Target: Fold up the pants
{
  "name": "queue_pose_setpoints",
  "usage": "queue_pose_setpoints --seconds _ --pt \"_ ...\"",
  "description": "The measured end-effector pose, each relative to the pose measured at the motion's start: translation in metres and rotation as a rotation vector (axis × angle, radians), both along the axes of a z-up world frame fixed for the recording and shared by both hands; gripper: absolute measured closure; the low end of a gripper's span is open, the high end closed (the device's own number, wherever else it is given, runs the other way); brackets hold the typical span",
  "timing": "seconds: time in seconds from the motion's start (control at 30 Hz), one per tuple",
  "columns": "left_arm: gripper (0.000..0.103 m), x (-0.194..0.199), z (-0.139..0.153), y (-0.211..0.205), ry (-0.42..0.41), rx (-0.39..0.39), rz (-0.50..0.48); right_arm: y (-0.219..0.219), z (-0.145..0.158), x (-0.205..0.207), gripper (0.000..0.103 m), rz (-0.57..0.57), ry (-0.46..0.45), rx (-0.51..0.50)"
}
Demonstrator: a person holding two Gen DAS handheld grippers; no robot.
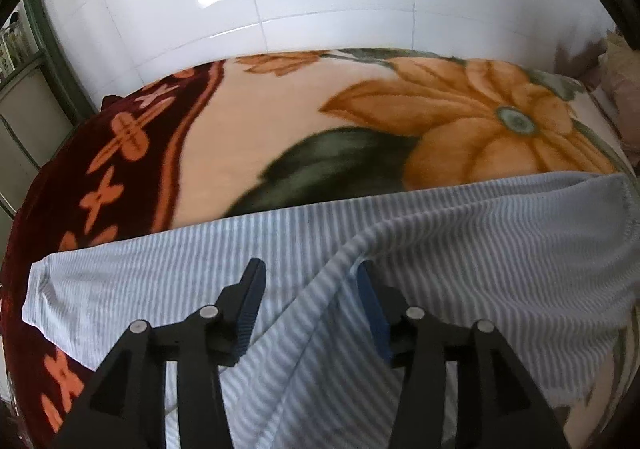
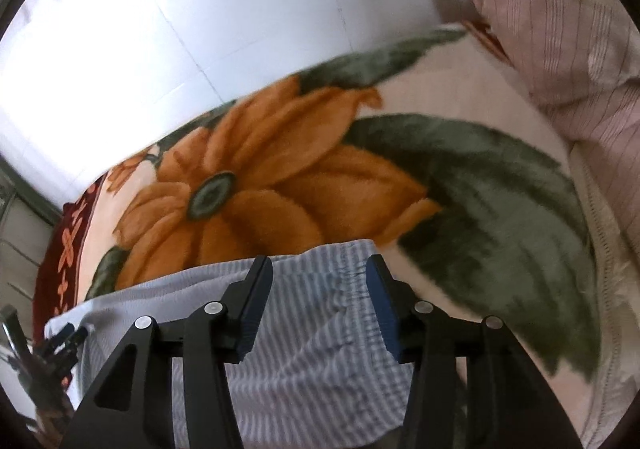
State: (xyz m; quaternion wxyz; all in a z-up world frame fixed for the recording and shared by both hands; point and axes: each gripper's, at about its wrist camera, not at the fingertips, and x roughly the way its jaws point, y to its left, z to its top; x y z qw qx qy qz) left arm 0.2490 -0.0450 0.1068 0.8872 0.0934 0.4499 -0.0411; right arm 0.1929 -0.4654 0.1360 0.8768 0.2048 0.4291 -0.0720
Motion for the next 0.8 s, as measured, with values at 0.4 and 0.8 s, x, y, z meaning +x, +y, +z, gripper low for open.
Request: queue_pose_setpoints --seconds 0.4,0.8 --pt "0.032 -0.071 0.033 0.047 -0.012 -0.047 0.069 0.083 0.032 -0.053 0.053 0.173 -0.032 -0.041" --pt "0.031 -0.171 0.056 0.11 0.028 -0.094 0.188 0.208 0.051 -0.111 0.053 0.383 -0.019 -0.069"
